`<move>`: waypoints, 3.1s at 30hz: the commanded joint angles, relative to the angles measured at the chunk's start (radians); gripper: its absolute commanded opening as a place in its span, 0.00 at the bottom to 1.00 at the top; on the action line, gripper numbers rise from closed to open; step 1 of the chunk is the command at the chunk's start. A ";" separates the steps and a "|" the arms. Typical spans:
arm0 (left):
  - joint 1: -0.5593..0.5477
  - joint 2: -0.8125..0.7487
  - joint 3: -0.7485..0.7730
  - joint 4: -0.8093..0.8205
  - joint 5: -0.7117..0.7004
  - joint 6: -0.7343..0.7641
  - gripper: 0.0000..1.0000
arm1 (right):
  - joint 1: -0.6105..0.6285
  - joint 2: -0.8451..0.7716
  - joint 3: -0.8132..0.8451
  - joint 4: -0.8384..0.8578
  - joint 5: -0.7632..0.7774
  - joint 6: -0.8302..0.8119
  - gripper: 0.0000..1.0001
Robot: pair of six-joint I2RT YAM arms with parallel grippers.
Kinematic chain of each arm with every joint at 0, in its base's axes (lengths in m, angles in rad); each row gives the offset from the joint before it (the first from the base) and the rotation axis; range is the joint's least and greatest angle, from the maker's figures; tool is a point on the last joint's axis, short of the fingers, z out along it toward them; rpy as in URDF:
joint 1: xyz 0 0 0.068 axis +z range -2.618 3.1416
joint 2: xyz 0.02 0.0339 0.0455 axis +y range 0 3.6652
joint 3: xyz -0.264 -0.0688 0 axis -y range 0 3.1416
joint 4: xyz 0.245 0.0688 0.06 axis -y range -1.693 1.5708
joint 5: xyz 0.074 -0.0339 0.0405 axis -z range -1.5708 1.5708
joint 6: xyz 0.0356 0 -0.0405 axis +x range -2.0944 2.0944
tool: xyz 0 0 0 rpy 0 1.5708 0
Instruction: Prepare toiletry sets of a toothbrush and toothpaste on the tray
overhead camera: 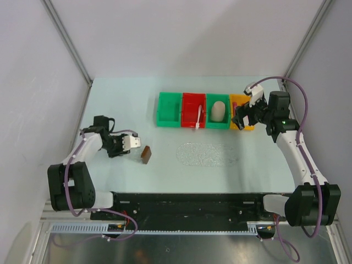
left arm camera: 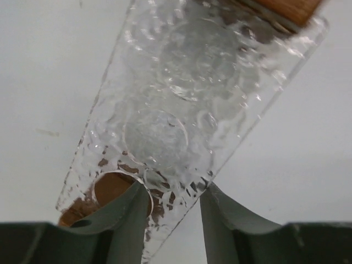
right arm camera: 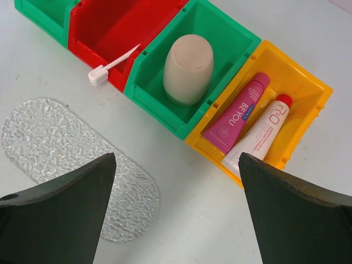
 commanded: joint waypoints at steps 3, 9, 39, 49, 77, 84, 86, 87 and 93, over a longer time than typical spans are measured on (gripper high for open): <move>-0.172 -0.025 0.008 -0.030 0.058 -0.247 0.32 | 0.005 0.000 0.023 0.019 0.015 -0.004 1.00; -0.269 -0.025 0.074 -0.032 0.082 -0.409 0.09 | 0.002 0.001 0.024 0.019 0.020 -0.006 1.00; -0.604 -0.089 0.215 0.149 -0.212 -0.776 0.00 | -0.002 -0.003 0.023 0.024 0.035 -0.003 1.00; -0.849 -0.088 0.238 0.440 -0.537 -0.850 0.00 | 0.001 0.006 0.023 0.047 0.107 0.014 1.00; -1.388 0.276 0.072 1.359 -1.076 -0.554 0.00 | -0.176 0.032 0.036 0.065 0.185 0.059 1.00; -1.426 0.377 0.034 1.579 -1.128 -0.428 0.00 | -0.185 0.033 0.038 0.062 0.182 0.053 1.00; -1.434 0.406 0.035 1.619 -1.139 -0.398 0.00 | -0.186 0.034 0.038 0.059 0.181 0.051 1.00; -1.435 0.414 0.040 1.627 -1.143 -0.390 0.00 | -0.186 0.038 0.038 0.057 0.179 0.051 1.00; -1.443 0.426 0.026 1.639 -1.160 -0.399 0.00 | -0.189 0.044 0.038 0.056 0.178 0.051 1.00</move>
